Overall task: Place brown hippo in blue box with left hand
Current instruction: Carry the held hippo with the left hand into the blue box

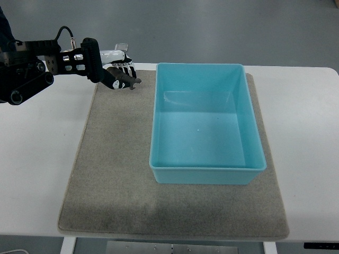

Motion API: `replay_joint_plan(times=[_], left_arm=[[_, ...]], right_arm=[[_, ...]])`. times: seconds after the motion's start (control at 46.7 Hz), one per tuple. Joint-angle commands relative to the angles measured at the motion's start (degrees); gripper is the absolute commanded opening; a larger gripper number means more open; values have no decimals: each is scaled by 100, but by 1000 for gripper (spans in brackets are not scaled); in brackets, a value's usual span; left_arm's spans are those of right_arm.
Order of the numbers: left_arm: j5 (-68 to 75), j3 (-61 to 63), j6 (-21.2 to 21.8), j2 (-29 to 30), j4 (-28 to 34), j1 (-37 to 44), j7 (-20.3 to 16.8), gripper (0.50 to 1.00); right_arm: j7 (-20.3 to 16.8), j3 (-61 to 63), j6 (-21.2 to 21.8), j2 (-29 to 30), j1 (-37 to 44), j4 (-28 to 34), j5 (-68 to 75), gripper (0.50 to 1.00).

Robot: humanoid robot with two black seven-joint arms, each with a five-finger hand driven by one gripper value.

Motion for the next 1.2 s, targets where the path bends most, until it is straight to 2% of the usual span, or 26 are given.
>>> replay_joint_plan(times=[0.0,0.128,0.321,0.471,0.771,1.178], left_arm=[[-20,-300,0,-9,-27,-146,0,500],[-37,-608,8,-9,-474,-286,9,500],[-37,-687,105,-44,-1634,-331,35,500],[-46,-740,149,-123,-2039,-295,53,500],[-28,-643,123,-554,-2066,-5,53,500],[-11,-274,70,-589,-2039,170,62,500]], right_arm=[[0,0,0,0,0,0,0,936],[0,0,0,0,0,0,0,936],[0,0,0,0,0,0,0,936],[0,0,0,0,0,0,0,936],[0,0,0,0,0,0,0,936],[0,0,0,0,0,0,0,936]])
